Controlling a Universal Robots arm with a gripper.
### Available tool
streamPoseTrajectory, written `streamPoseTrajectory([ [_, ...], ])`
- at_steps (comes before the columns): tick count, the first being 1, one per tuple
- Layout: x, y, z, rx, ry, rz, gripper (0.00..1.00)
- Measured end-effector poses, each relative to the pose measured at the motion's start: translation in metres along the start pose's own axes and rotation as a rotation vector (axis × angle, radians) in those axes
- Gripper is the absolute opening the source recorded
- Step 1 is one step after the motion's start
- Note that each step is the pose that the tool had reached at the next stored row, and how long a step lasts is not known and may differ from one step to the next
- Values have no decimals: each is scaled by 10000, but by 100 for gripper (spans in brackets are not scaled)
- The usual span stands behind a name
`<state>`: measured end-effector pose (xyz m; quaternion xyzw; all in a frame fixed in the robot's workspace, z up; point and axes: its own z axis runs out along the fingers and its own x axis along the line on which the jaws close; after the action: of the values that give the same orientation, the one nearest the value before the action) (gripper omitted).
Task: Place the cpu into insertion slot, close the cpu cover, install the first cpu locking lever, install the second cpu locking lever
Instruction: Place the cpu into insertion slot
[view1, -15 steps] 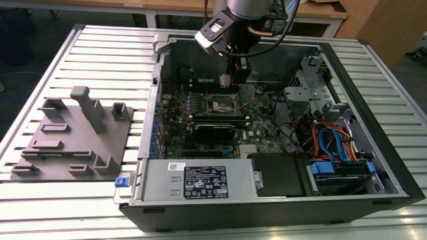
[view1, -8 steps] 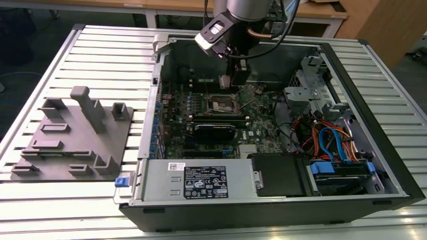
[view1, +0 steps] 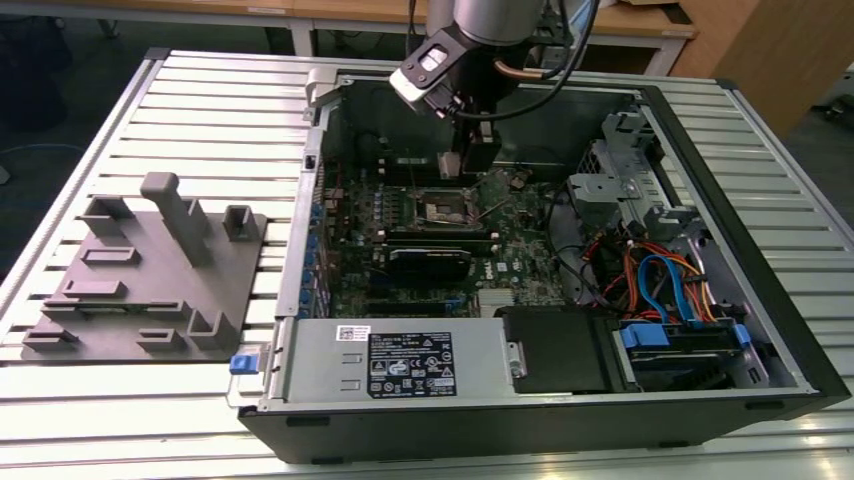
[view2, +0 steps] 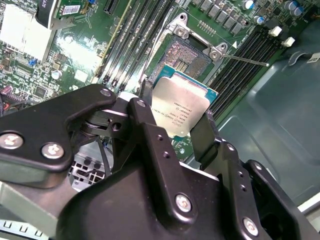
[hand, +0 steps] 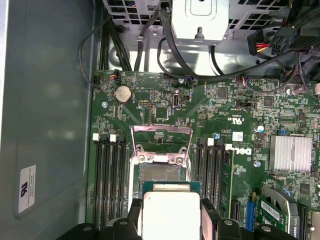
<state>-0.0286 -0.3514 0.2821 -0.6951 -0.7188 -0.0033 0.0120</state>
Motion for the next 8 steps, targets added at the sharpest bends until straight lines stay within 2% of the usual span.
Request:
streamPoseTrajectory([
  [4, 0, 0, 21, 1, 0, -1, 54],
  [8, -1, 1, 85, 1, -1, -1, 54],
])
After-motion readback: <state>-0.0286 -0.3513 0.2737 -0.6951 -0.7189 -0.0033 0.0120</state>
